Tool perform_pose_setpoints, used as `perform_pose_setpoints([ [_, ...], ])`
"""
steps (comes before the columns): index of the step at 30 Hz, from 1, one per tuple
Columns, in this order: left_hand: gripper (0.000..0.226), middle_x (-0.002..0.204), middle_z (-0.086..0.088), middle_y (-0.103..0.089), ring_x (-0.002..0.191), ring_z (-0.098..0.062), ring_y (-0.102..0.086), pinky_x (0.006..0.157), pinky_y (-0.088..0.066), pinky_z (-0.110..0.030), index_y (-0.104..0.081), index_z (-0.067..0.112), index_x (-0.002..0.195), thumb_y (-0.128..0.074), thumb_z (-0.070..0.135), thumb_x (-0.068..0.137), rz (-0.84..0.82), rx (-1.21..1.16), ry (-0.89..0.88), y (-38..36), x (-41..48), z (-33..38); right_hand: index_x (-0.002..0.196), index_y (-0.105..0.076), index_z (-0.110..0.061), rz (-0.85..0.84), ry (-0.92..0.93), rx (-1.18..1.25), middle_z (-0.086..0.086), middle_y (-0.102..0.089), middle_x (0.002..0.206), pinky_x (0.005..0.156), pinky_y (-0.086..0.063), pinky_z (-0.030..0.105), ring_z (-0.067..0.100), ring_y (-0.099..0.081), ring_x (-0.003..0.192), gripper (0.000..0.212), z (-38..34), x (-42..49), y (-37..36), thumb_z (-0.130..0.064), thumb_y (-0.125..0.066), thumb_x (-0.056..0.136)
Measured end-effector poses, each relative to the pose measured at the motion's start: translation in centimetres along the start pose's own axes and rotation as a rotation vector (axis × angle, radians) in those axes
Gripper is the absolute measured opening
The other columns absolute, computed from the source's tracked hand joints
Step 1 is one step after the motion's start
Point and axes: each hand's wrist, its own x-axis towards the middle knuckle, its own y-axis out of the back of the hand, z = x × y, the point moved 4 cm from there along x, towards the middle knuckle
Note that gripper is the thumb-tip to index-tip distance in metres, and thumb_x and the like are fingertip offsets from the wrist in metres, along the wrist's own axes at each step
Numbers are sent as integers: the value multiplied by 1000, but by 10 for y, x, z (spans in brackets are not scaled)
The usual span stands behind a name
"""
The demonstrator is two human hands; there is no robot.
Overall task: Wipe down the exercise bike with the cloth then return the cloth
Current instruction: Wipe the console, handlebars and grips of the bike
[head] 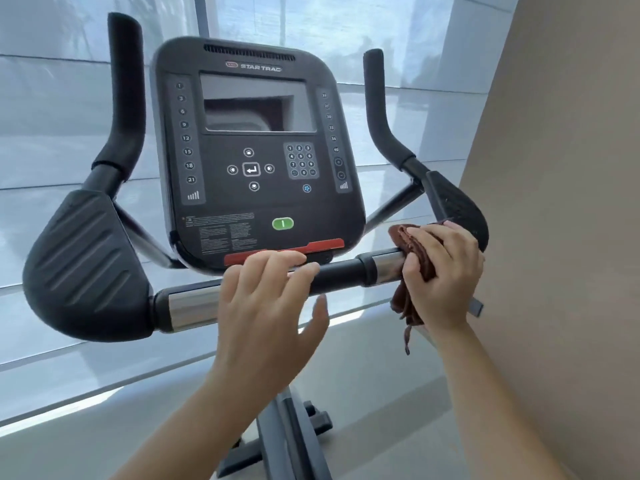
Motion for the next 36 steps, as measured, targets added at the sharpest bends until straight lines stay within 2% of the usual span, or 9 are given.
perform_pose_setpoints([
  [4,21,94,-6,-66,87,-26,-59,72,-40,-36,-66,10,92,-59,24,78,-70,-18,-62,-29,17,27,98,-69,-16,-112,70,26,2,-68,98,90,-40,44,23,-56,104,31,-34,-6,-7,-29,-47,80],
  [8,12,79,-6,-65,65,-25,-57,56,-44,-35,-65,8,85,-62,19,81,-98,85,-71,-49,13,23,97,-68,-15,-292,129,46,2,-68,95,81,-43,40,22,-58,95,31,-11,11,4,-29,-48,78],
  [13,18,78,-4,-64,64,-24,-54,59,-33,-32,-65,10,84,-54,24,84,-65,45,-27,-53,11,21,94,-69,-15,-430,66,-24,2,-68,92,78,-41,39,24,-58,91,35,-5,25,10,-31,-43,78],
  [18,21,78,-3,-65,63,-23,-56,59,-33,-30,-66,10,84,-52,25,86,-9,26,-40,-55,11,20,101,-66,-19,-580,166,-6,-1,-66,91,77,-44,38,20,-58,87,37,-34,25,0,-37,-41,80],
  [22,23,79,-4,-66,64,-24,-57,60,-31,-31,-66,9,85,-50,25,86,4,34,-41,-55,10,21,102,-66,-20,-682,182,23,-1,-67,91,77,-47,40,20,-57,88,41,-20,38,-1,-42,-39,79],
  [26,22,79,-3,-65,63,-24,-56,59,-31,-30,-67,9,86,-51,25,86,4,43,-29,-55,10,21,95,-70,-20,-638,103,26,-3,-67,87,78,-44,40,20,-57,87,47,5,46,4,-44,-33,76],
  [30,21,78,-3,-66,63,-24,-57,59,-32,-31,-67,9,84,-53,24,85,38,45,-22,-56,11,22,91,-70,-17,-414,79,-2,0,-67,84,77,-41,39,23,-59,85,35,-12,26,1,-34,-43,78],
  [32,20,77,-3,-66,64,-25,-58,59,-33,-31,-67,9,84,-53,24,85,49,64,-34,-57,11,22,93,-70,-17,-304,108,5,1,-68,87,77,-43,40,22,-60,86,31,-23,14,-2,-33,-47,79],
  [36,19,78,-4,-68,64,-25,-59,58,-35,-32,-69,9,85,-56,23,85,65,92,-56,-57,10,23,92,-70,-13,-208,238,38,4,-69,87,75,-46,39,24,-62,86,30,-9,13,0,-31,-49,79],
])
